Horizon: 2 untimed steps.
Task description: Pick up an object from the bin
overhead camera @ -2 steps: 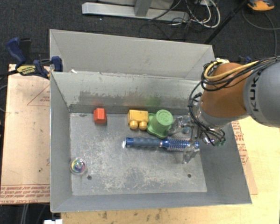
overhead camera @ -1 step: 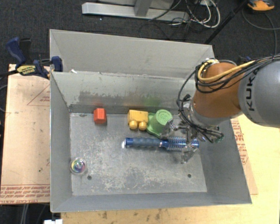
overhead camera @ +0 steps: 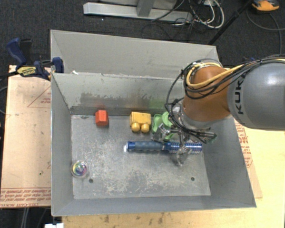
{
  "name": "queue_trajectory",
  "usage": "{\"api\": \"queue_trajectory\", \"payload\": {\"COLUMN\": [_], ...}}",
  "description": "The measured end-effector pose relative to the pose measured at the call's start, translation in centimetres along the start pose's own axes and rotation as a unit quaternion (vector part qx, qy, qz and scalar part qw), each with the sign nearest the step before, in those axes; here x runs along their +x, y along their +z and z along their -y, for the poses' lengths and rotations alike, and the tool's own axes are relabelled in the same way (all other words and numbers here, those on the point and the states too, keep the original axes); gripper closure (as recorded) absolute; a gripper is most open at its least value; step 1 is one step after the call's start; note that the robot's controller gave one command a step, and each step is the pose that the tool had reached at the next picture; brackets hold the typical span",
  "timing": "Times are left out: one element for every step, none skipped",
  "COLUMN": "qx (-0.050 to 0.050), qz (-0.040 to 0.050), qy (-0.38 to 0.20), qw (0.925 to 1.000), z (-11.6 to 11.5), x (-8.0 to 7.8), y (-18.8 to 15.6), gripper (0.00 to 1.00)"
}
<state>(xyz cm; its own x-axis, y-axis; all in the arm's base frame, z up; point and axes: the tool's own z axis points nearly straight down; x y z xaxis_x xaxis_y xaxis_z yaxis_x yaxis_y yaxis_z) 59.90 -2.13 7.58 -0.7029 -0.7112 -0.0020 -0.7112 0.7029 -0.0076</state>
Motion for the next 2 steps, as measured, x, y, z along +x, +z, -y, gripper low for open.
{"api": "queue_trajectory", "payload": {"qx": [-0.005, -0.001], "qz": [0.0039, 0.0034], "qy": [-0.21, -0.21], "qw": [0.9777, 0.9778], "z": [6.17, 6.39], "x": [0.11, 0.14], "y": [0.19, -0.01], "gripper": [0.0, 1.0]}}
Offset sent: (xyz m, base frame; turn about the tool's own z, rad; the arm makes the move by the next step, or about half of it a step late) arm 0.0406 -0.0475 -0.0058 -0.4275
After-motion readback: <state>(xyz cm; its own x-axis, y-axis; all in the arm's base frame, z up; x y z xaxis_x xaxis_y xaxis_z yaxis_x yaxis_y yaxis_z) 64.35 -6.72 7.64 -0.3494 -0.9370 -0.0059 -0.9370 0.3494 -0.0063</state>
